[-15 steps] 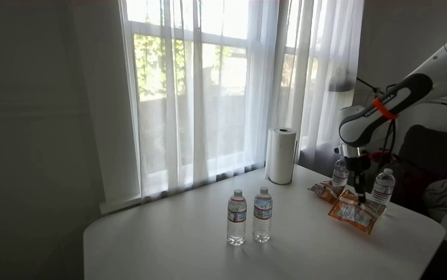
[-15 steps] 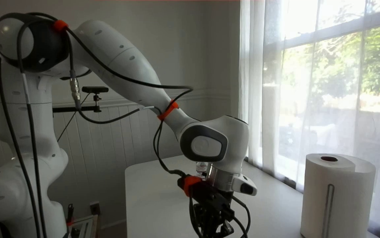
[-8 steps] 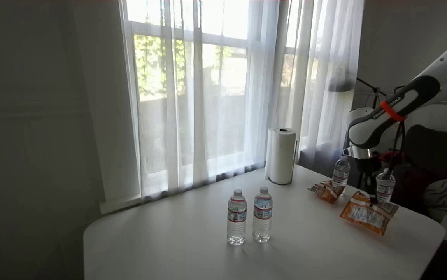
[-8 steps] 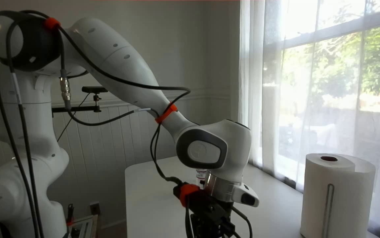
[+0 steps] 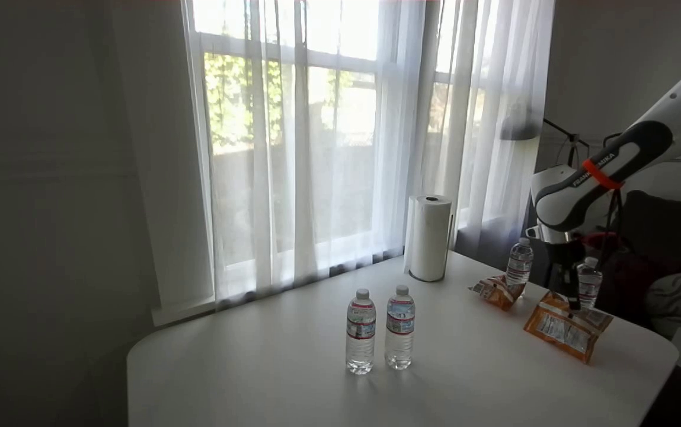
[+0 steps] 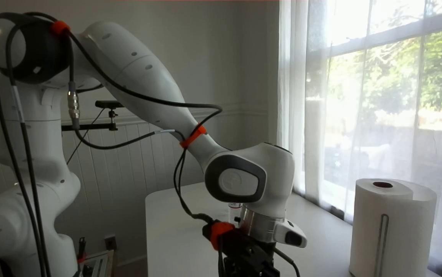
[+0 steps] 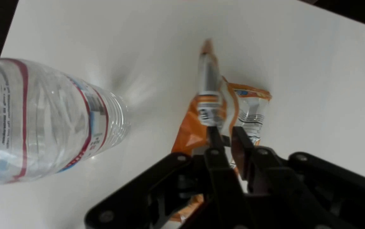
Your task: Move two water bottles and the two packets to the right
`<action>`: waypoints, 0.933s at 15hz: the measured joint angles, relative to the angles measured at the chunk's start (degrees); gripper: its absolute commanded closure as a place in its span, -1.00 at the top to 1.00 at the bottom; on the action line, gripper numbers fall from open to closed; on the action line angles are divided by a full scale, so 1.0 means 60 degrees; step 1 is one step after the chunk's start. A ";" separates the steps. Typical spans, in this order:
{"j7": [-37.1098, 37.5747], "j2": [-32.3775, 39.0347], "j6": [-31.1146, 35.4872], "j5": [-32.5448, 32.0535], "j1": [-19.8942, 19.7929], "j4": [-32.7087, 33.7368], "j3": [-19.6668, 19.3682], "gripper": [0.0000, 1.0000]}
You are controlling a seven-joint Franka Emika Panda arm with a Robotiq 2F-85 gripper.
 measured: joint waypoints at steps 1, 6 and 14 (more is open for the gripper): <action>0.0005 0.0016 0.0092 -0.0032 0.0000 0.0000 -0.0013 0.06; 0.0009 -0.0018 0.0430 -0.0044 -0.0001 0.0004 -0.0022 0.76; 0.0055 -0.1277 0.0499 0.0113 -0.0088 0.0246 -0.0123 1.00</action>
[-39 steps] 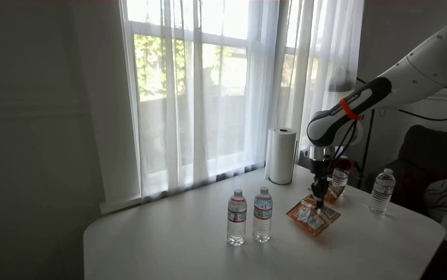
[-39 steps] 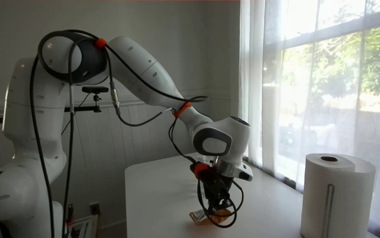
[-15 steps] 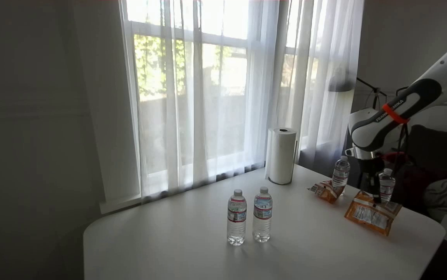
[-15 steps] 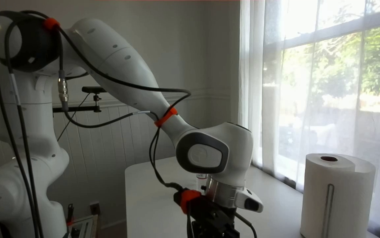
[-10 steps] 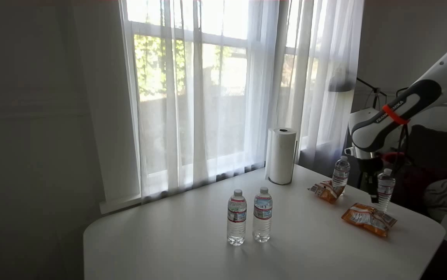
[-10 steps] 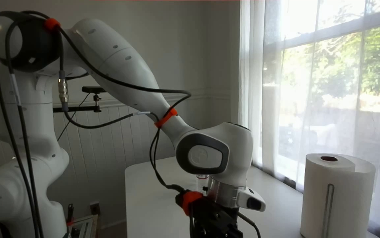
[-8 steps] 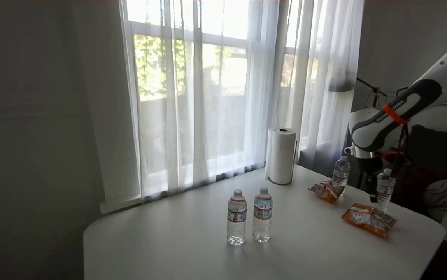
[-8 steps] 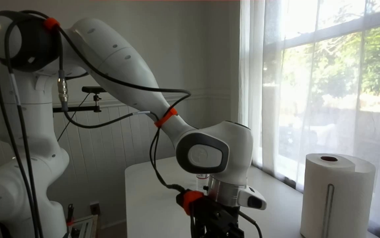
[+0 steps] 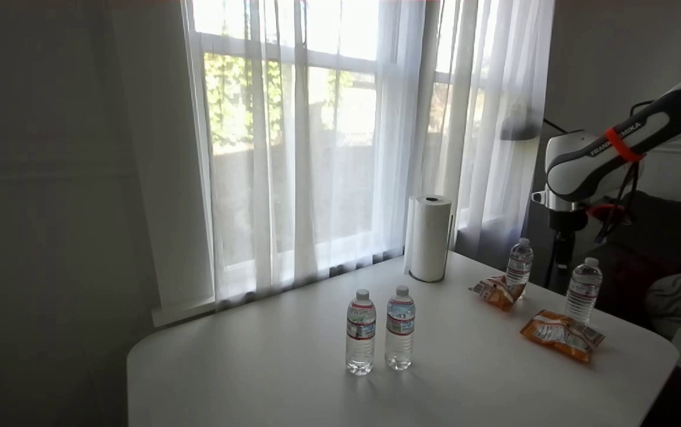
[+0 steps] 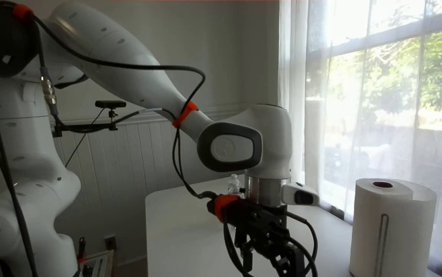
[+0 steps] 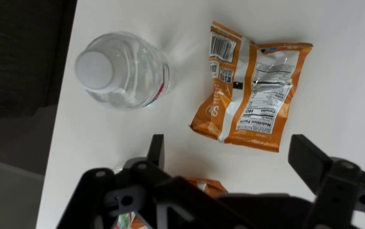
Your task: Move two water bottles and the two packets to the right
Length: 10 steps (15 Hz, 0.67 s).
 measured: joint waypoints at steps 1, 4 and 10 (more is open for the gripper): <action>0.0000 -0.0241 -0.0004 0.0033 -0.0005 0.0073 -0.0036 1.00; 0.0098 -0.0944 -0.0015 0.0298 -0.0013 0.0410 -0.0207 1.00; 0.1260 -0.1644 -0.0306 0.1338 -0.0021 0.1585 -0.0558 1.00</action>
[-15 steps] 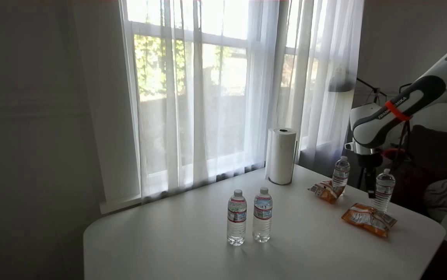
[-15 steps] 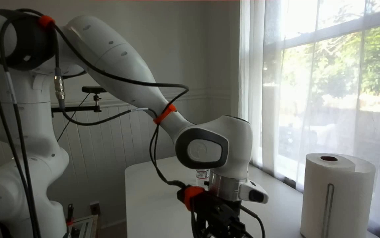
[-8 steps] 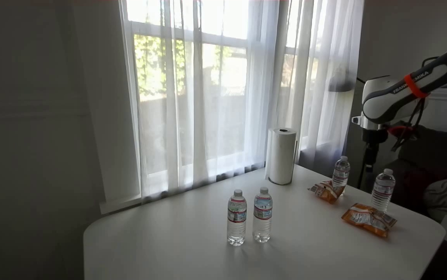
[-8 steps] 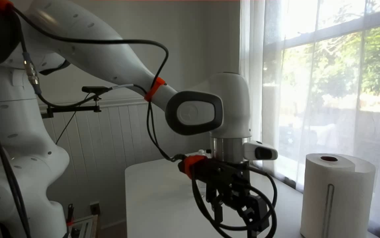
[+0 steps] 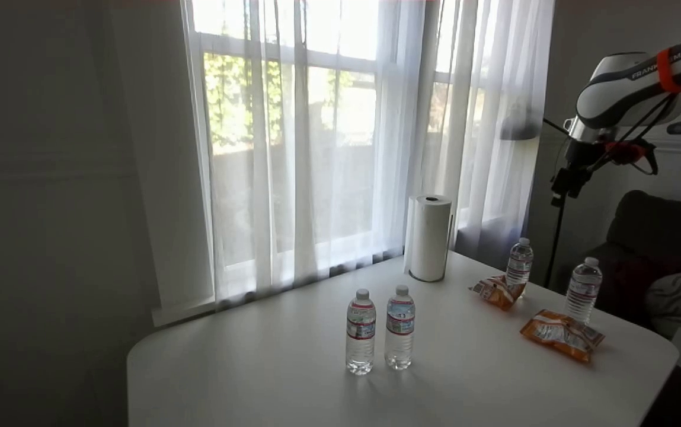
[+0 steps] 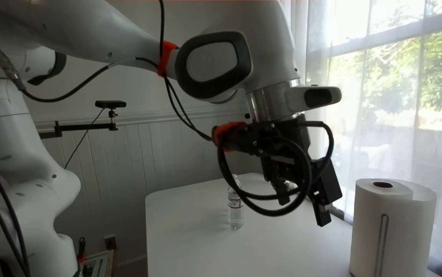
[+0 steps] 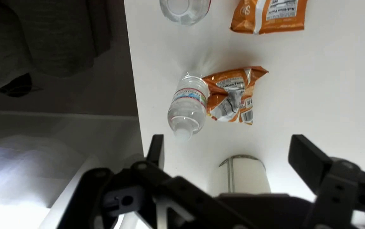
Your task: Move two water bottles and the two packets to the right
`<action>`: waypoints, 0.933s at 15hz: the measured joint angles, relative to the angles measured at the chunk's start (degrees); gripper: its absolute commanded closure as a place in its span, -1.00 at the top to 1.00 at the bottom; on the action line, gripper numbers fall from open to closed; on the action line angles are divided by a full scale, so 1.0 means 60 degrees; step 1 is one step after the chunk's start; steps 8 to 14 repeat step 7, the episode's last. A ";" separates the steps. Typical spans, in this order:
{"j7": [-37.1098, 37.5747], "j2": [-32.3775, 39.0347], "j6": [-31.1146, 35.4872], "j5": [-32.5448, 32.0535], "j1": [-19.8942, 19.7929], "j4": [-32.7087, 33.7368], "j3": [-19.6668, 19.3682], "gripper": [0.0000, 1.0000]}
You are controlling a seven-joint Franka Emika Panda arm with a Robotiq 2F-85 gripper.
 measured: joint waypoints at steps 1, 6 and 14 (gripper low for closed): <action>0.0404 -0.0022 -0.0090 0.0076 -0.0002 0.0186 -0.0019 1.00; 0.1911 -0.0023 -0.0461 0.0106 -0.0003 0.0759 -0.0024 1.00; 0.1965 -0.0023 -0.0463 0.0106 -0.0003 0.0771 -0.0024 1.00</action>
